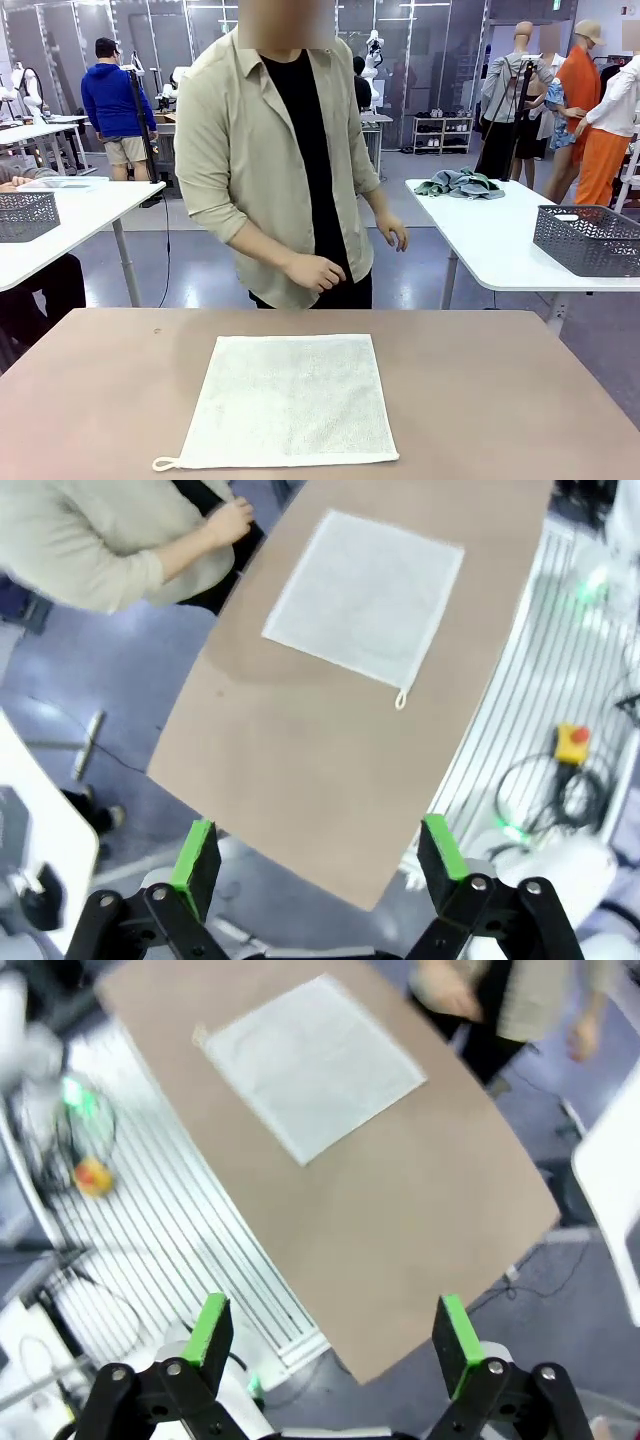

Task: Fold the towels and place them in the basket.
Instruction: When a person lays out a Towel with hook on the table, fold it in half twice.

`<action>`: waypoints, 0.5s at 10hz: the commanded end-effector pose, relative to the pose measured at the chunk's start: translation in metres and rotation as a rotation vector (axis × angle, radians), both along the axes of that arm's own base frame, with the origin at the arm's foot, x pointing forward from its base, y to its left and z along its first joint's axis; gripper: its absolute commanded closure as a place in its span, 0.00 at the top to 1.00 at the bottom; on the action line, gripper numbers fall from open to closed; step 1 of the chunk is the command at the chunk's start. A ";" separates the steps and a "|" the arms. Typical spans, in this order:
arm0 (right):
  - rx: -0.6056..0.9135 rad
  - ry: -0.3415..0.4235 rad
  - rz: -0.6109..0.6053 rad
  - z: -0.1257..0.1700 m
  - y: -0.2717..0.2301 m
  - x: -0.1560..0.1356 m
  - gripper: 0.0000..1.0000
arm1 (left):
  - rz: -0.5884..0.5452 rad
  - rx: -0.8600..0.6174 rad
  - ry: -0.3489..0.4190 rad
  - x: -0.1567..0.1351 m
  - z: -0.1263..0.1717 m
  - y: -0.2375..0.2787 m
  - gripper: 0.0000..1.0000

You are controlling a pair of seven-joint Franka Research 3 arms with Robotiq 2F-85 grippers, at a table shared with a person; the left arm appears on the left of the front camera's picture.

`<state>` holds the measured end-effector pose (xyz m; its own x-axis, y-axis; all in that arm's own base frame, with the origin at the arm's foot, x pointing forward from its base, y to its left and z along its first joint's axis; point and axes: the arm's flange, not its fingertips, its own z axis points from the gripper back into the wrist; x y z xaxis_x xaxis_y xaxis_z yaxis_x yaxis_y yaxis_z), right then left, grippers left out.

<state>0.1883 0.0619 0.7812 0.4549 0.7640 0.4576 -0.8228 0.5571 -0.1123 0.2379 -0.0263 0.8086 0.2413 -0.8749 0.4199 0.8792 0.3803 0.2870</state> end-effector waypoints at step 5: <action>-0.337 0.006 0.489 -0.069 0.094 0.023 1.00 | -0.366 0.396 -0.034 0.018 -0.084 -0.077 1.00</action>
<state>0.2063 0.1592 0.7216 0.0647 0.9814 0.1809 -0.9781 0.0983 -0.1835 0.2580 -0.1090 0.7370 -0.0931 -0.9923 0.0819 0.9414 -0.0610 0.3317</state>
